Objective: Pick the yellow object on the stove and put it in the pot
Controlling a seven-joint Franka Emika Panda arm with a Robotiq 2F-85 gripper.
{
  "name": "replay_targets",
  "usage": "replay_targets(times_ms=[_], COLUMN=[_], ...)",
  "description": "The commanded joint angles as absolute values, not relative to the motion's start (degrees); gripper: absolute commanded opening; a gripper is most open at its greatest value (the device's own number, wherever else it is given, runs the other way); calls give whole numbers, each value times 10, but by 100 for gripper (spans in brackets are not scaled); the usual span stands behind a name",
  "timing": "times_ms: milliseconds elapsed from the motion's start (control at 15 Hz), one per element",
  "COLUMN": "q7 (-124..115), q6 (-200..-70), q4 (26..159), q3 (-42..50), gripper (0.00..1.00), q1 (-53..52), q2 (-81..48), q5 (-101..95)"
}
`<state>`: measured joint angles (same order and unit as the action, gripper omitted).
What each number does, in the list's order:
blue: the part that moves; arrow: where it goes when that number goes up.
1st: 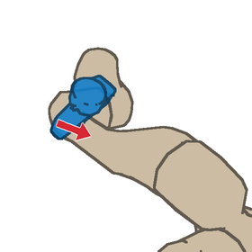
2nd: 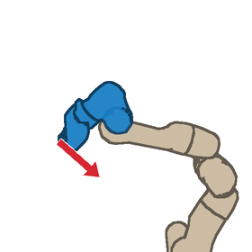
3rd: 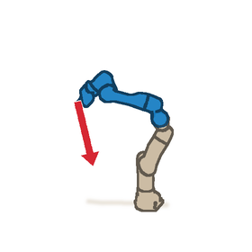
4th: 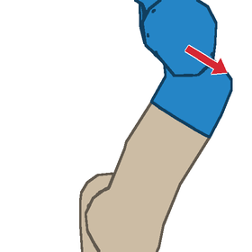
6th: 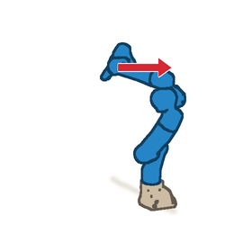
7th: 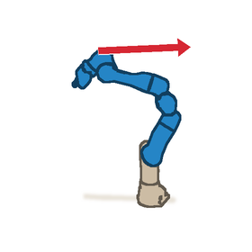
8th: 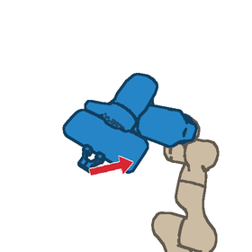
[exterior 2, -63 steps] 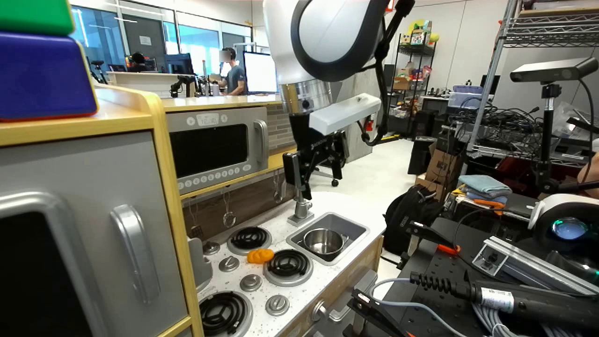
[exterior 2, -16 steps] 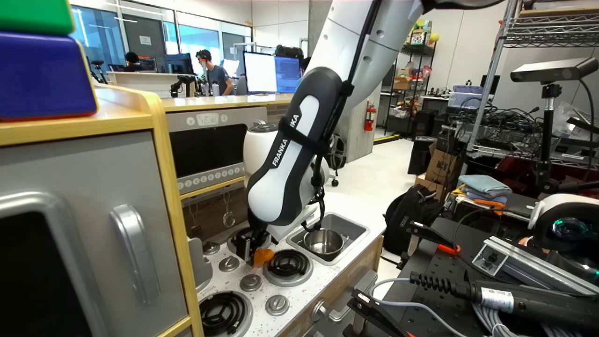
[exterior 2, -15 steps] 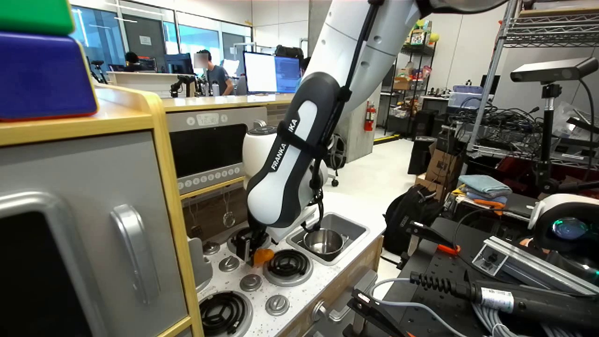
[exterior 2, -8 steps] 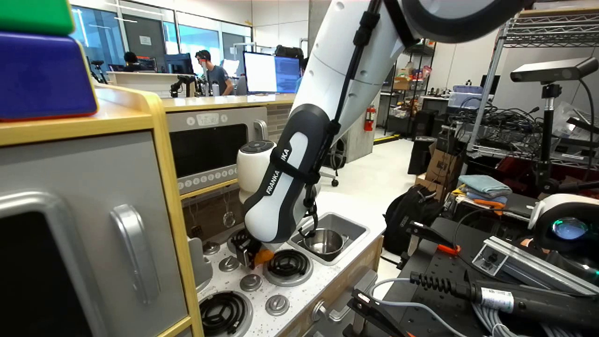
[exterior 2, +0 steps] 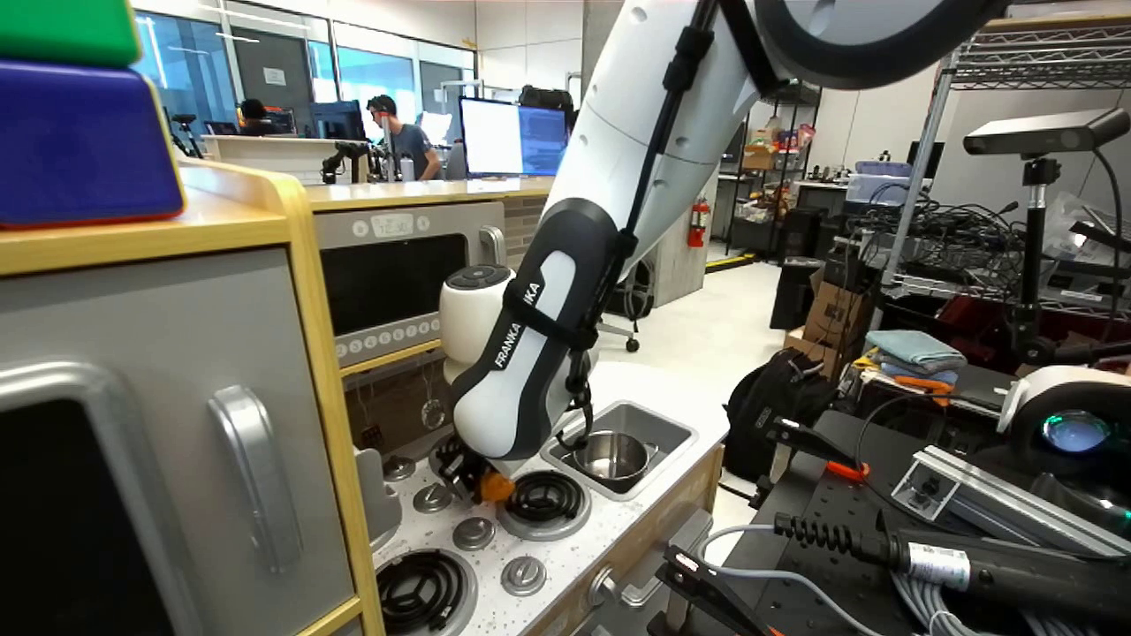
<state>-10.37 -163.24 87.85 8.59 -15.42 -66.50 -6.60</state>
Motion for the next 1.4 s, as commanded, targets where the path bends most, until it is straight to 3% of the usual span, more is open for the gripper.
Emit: replay_targets(times_ms=[0, 533, 1000, 1333], q7=[-51, -28, -44, -71], q6=[-1617, -1562, -1550, -1586], q4=[1005, 1154, 1107, 1055], q3=[59, 89, 59, 43], gripper=[19, 19, 19, 19], q1=[-136, -82, 46, 78], q2=[-550, -392, -437, -490], q5=[-75, -76, 8, 61])
